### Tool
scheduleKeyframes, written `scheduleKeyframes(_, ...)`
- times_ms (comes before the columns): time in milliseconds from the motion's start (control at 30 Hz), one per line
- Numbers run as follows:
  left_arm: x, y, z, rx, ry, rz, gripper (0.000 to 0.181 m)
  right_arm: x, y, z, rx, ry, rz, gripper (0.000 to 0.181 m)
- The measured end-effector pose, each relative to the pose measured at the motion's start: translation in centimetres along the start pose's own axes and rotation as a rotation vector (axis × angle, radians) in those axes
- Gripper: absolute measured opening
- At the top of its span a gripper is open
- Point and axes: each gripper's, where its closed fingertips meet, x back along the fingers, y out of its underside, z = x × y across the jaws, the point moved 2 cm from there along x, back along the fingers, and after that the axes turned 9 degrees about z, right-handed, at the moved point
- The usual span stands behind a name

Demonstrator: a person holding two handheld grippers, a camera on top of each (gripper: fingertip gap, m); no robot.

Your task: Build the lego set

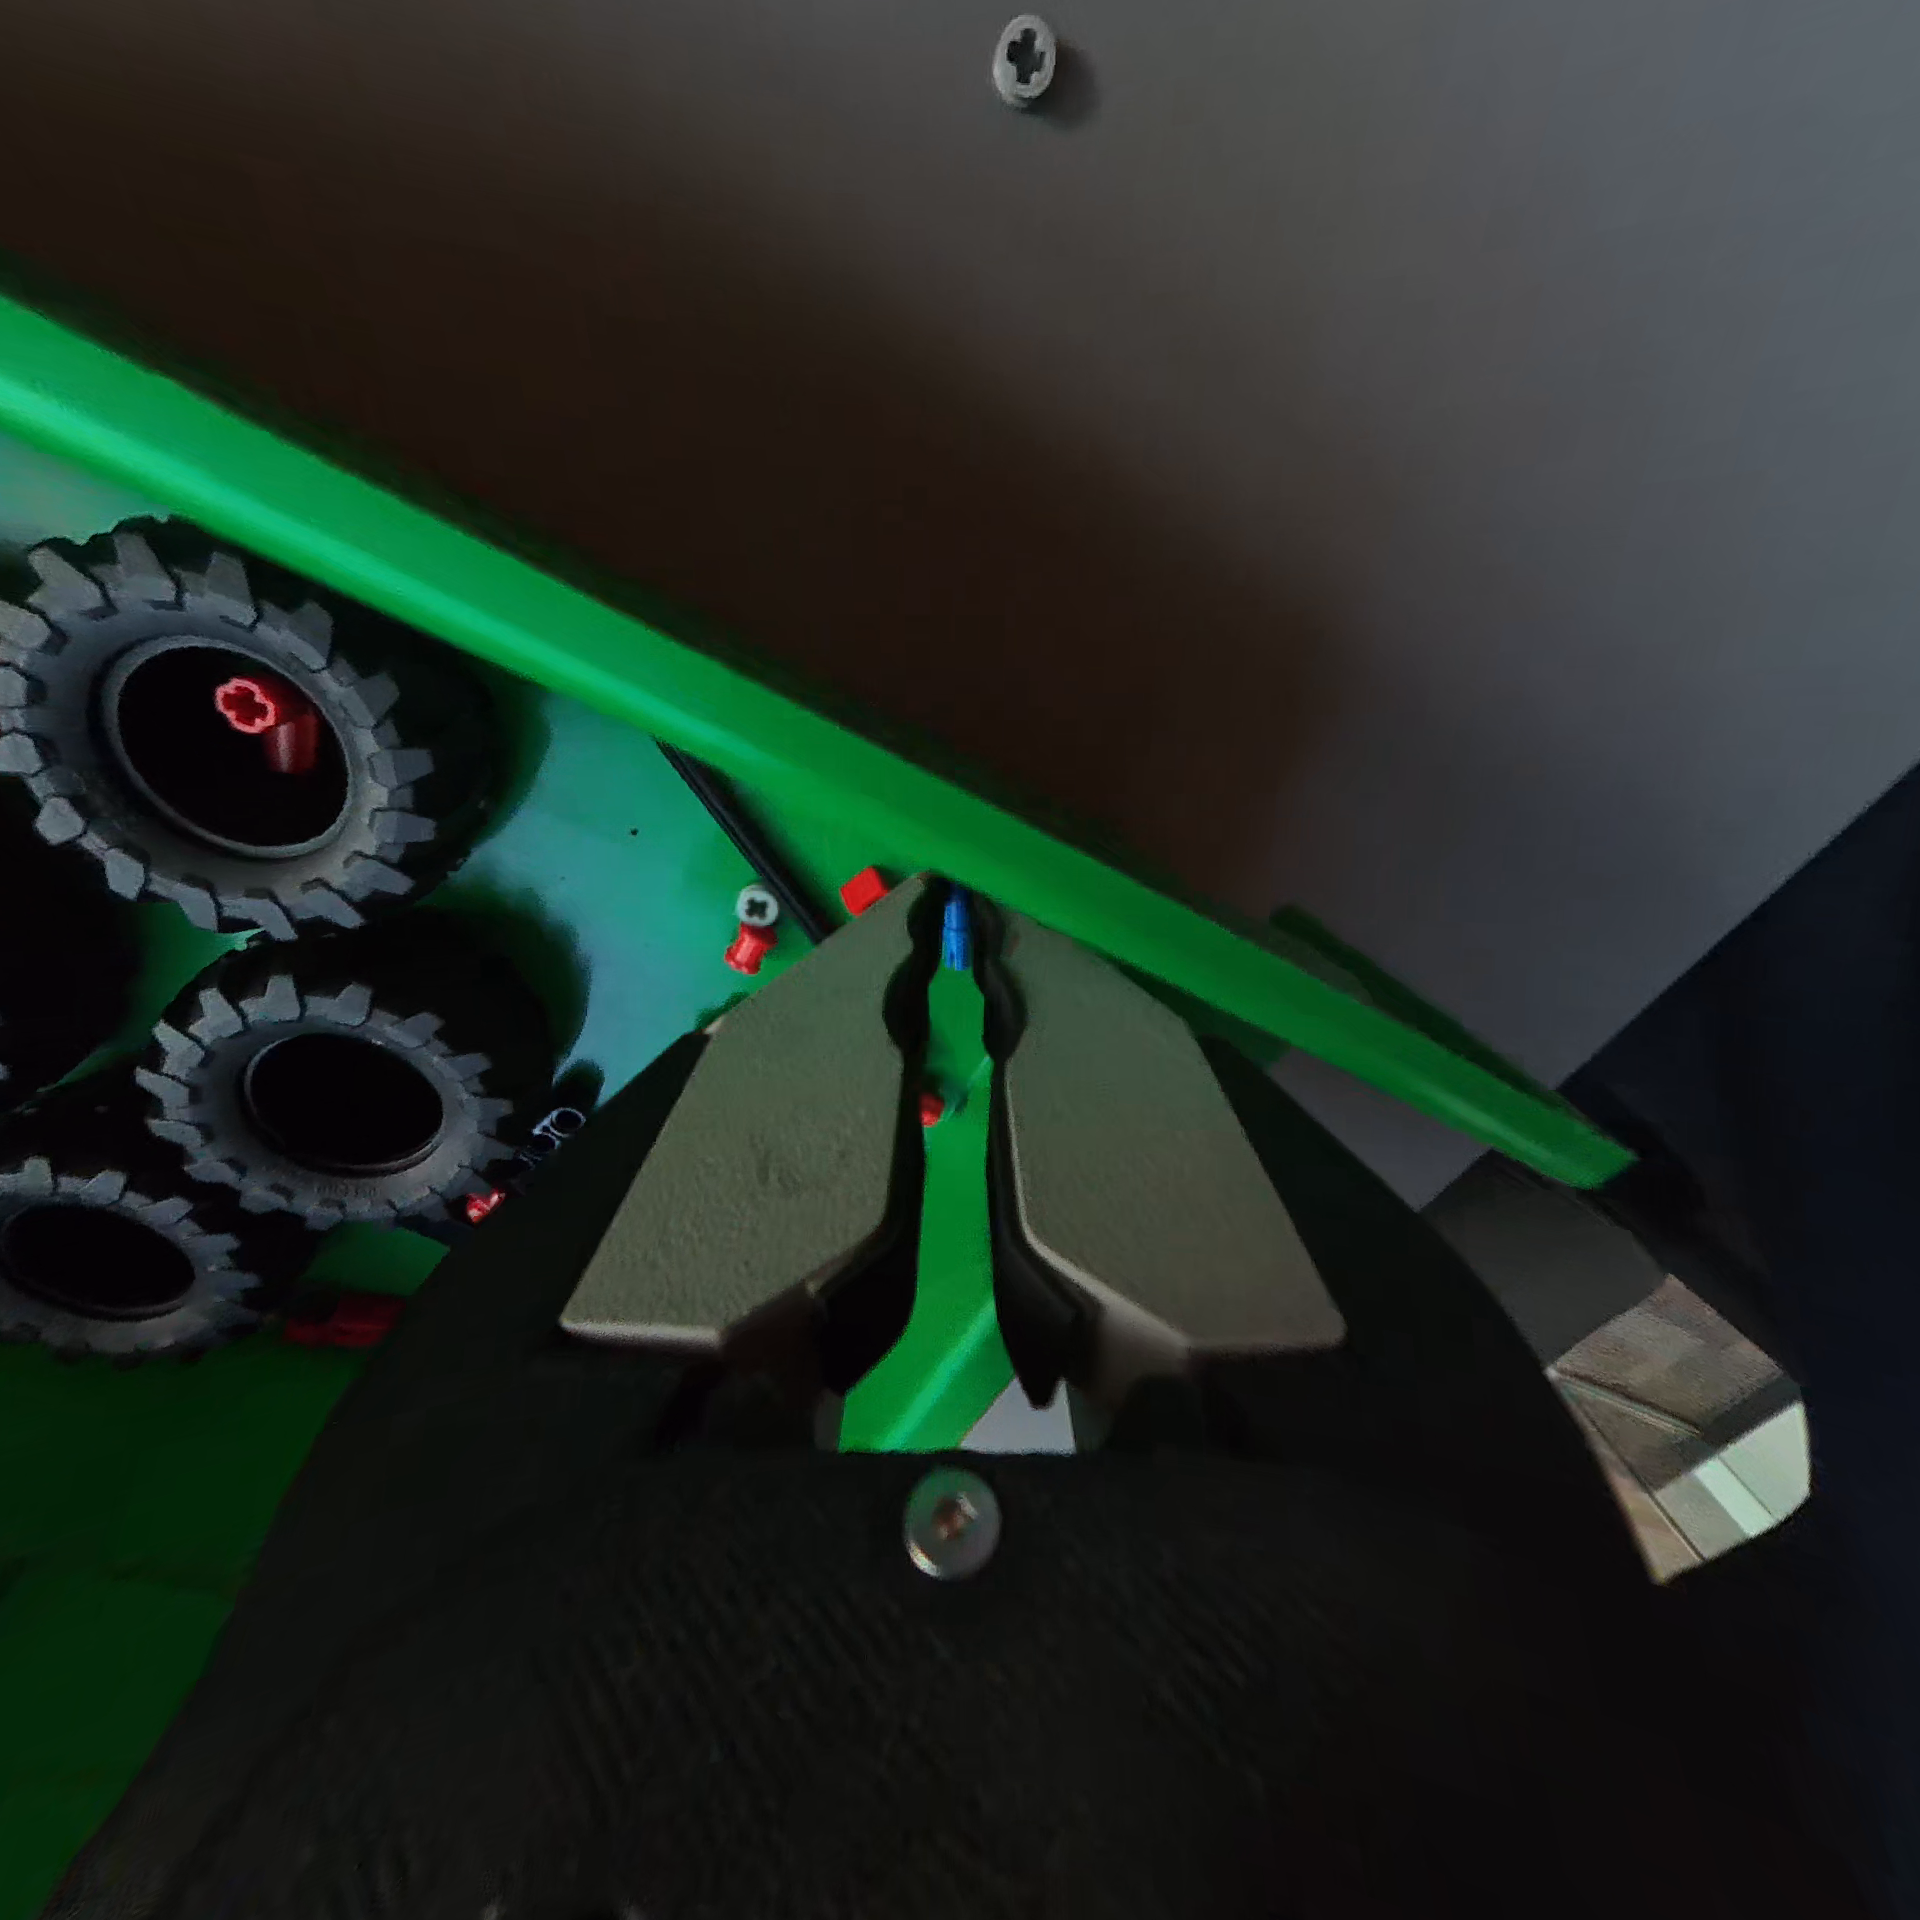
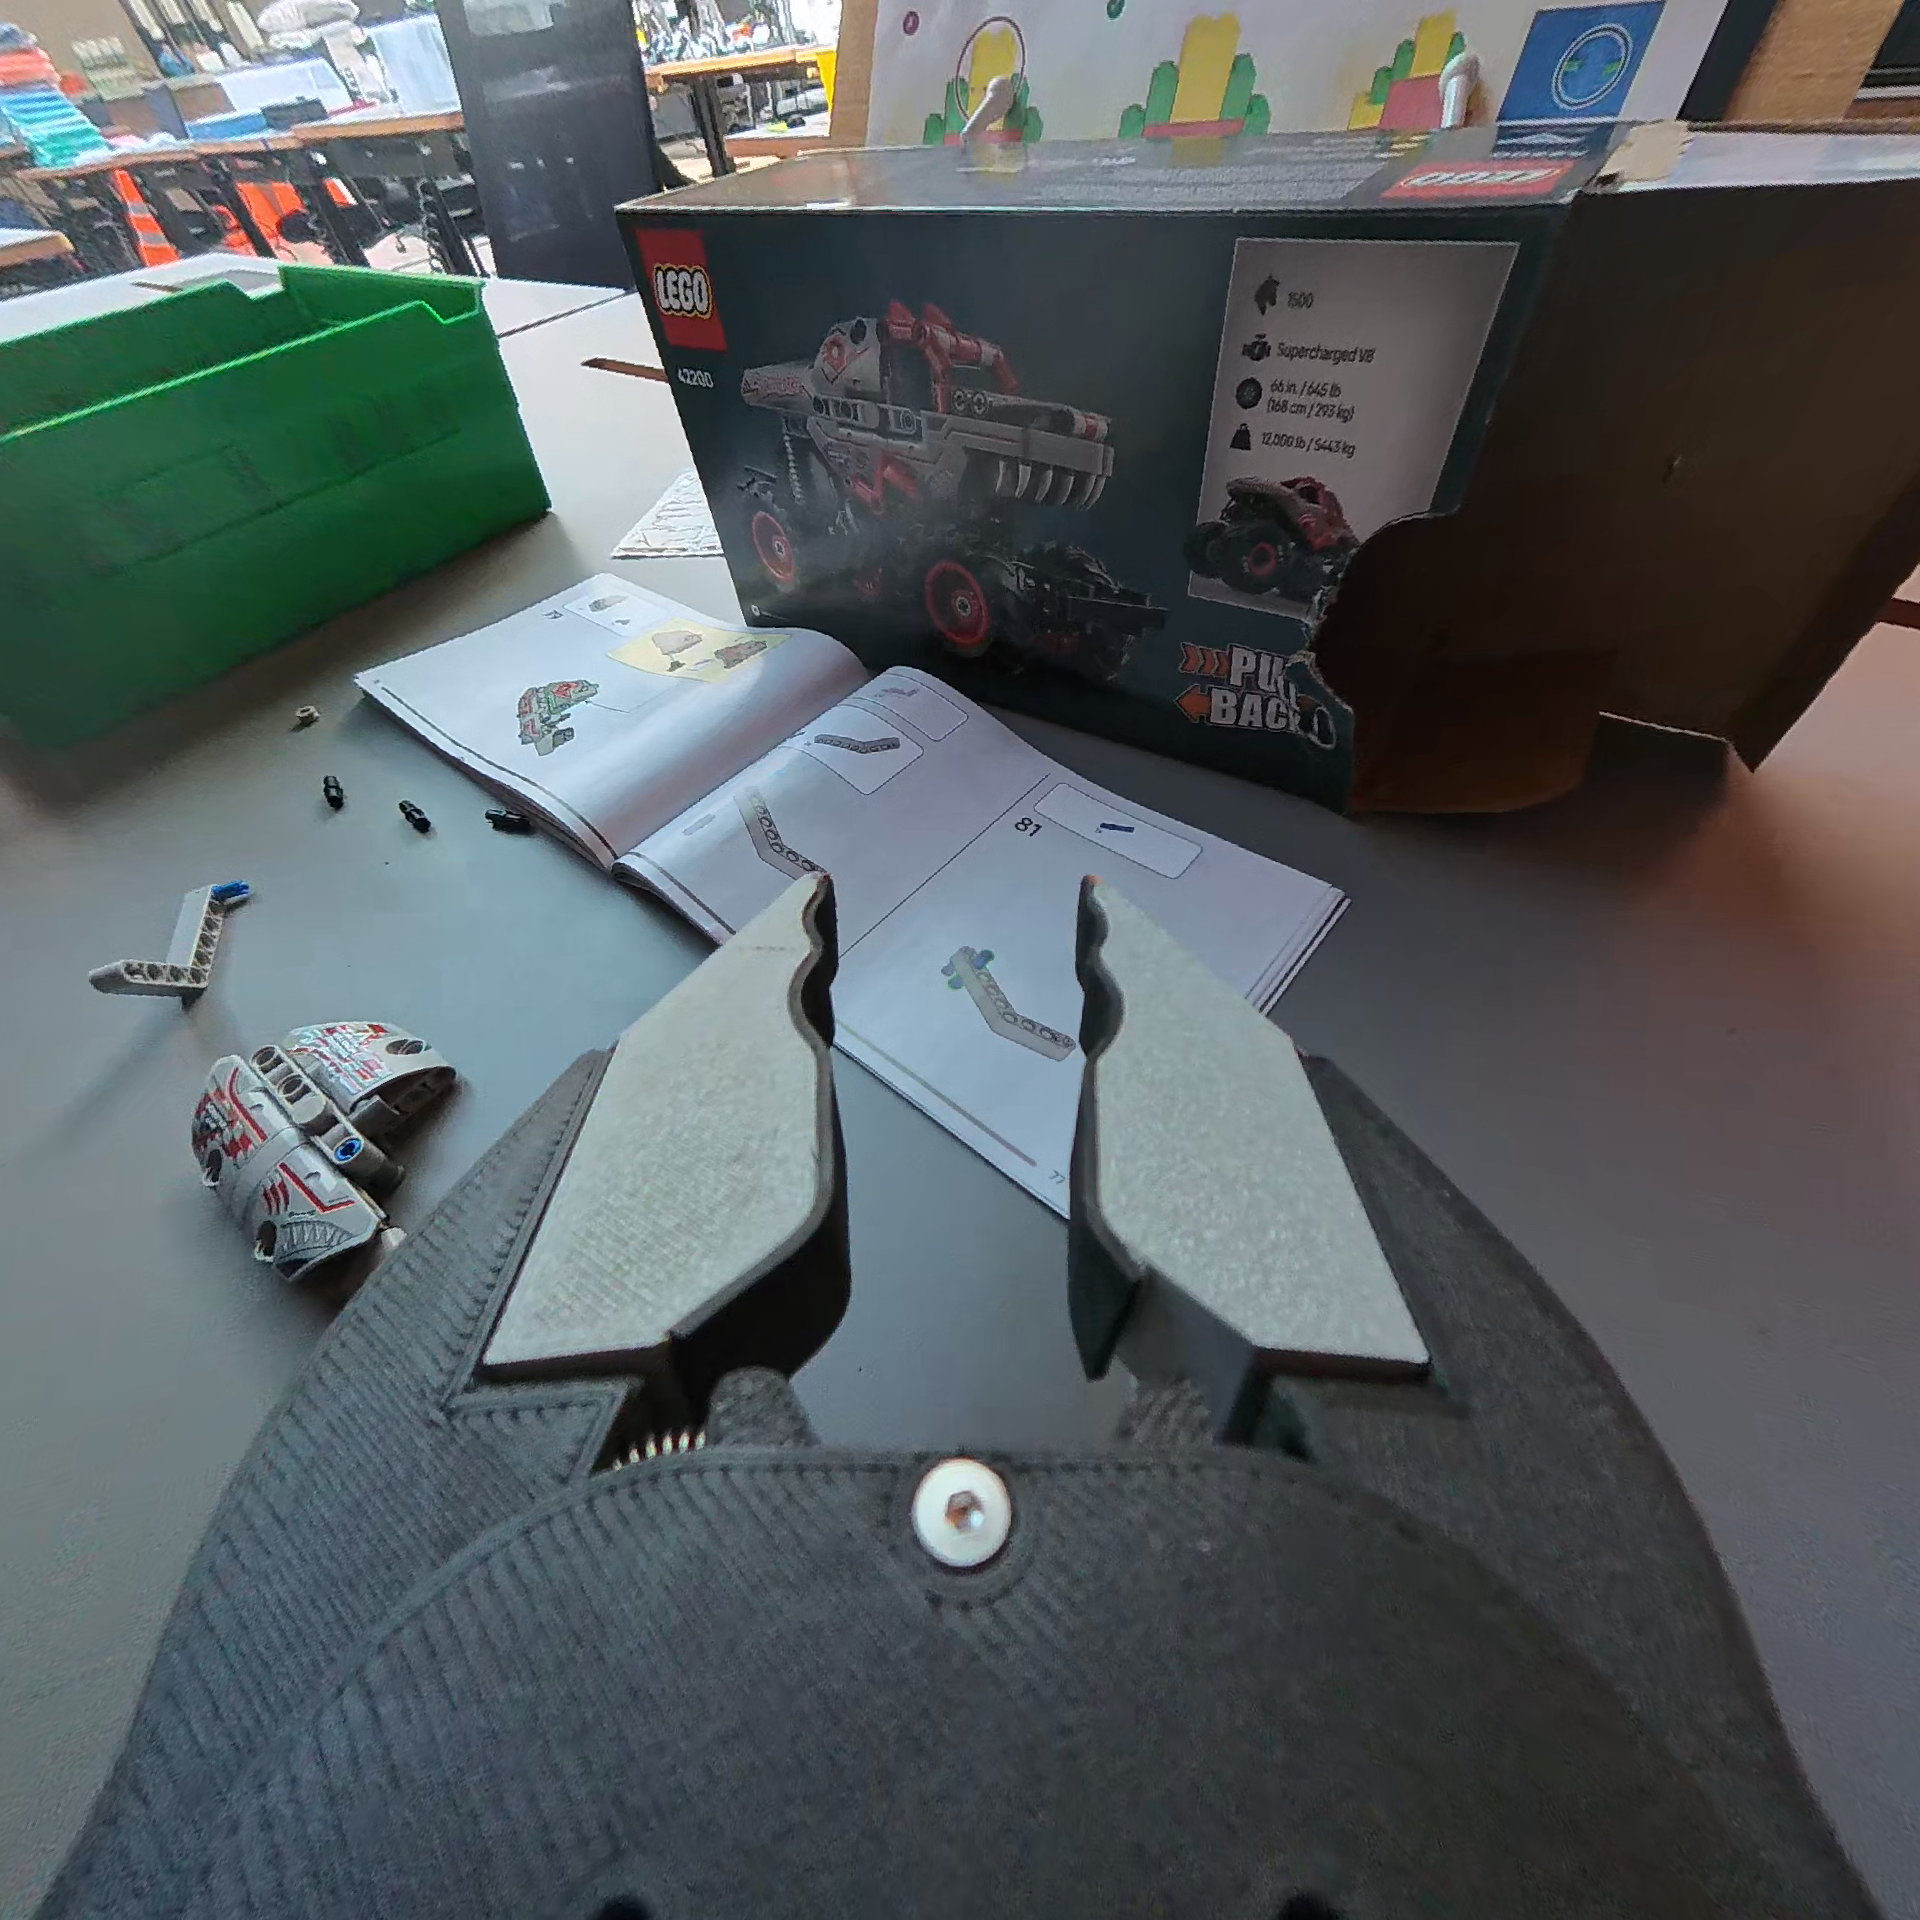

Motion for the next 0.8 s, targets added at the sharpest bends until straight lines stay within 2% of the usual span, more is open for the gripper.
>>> scheduleKeyframes(133, 0.0, 0.0, -0.3, -0.017, -0.027, -0.02, 0.002, 0.0, 0.0, 0.2, -0.017, -0.001, 0.005, 0.042)
scheduleKeyframes(233, 0.5, 1.1, -2.2, -0.081, -0.174, -0.078, 0.002, 0.1, 0.0, 0.2, -0.023, 0.0, 0.006, 0.042)
scheduleKeyframes(300, 0.5, 1.2, -2.1, -0.069, -0.153, -0.062, 0.006, 0.1, -0.1, 0.2, -0.018, 0.003, 0.009, 0.042)
scheduleKeyframes(567, 0.6, 1.6, -1.6, 0.011, -0.023, 0.014, 0.002, 0.3, -0.2, 0.2, -0.011, 0.007, 0.011, 0.041)
scheduleKeyframes(800, 0.7, 1.7, -1.6, 0.013, 0.013, 0.062, 0.002, 0.4, -0.5, 0.1, -0.008, -0.002, 0.025, 0.04)
